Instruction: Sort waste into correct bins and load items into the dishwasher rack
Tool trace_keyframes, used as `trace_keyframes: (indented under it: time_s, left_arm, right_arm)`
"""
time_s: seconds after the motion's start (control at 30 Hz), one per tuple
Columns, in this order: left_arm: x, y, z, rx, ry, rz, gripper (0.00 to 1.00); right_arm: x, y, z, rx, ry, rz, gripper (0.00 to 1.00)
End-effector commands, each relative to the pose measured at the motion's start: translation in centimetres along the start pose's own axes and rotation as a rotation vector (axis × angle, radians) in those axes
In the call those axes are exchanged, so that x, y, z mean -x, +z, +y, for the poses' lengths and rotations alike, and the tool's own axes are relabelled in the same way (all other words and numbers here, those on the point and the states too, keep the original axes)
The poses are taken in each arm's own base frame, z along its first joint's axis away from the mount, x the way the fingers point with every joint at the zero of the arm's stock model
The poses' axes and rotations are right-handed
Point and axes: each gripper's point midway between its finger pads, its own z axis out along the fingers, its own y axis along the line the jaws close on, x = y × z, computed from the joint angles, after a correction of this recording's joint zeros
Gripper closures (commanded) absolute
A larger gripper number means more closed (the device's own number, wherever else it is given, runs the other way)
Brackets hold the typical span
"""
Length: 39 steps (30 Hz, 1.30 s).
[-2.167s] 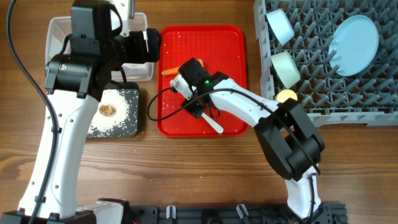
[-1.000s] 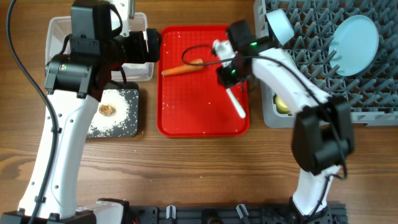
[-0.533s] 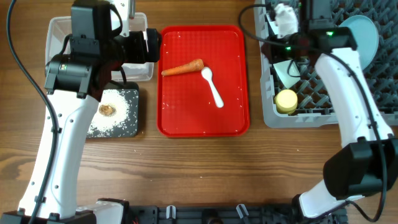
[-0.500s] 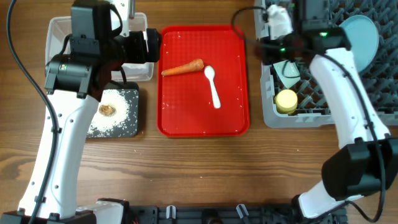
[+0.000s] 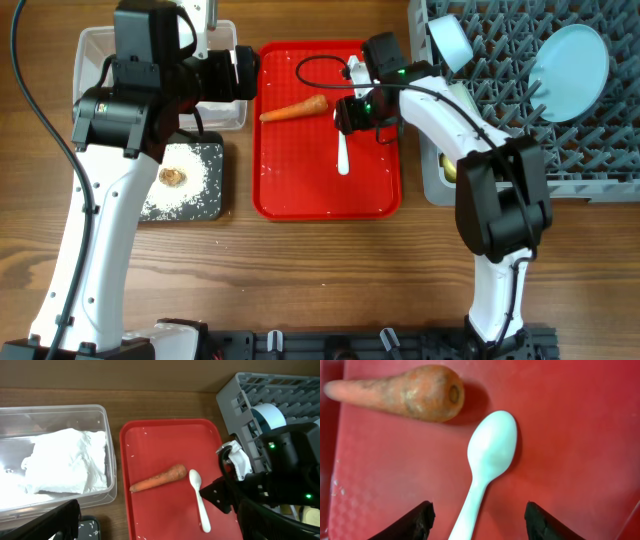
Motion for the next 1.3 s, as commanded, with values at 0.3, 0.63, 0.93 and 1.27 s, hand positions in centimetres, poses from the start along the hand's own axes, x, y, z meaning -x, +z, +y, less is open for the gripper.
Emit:
trace_keyframes:
  time_s: [0.3,0.63,0.93,1.27]
  left_arm:
    - [0.1,0.0,0.2,0.005,-0.009,-0.003,0.00]
    - [0.1,0.0,0.2,0.005,-0.009,-0.003,0.00]
    - [0.1,0.0,0.2,0.005,-0.009,-0.003,0.00]
    - [0.1,0.0,0.2,0.005,-0.009,-0.003,0.00]
  right_arm:
    - [-1.0,7.1,-0.8,-0.009,0.000,0.034,0.63]
    - [-2.2,7.6,-0.4,0.026,0.009,0.082,0.96]
    - [3.7,-15.7,-2.6,-0.034,0.060,-0.265,0.96]
    - [-4.8,-27.8,-20.1,-0.574,0.292,-0.290,0.96]
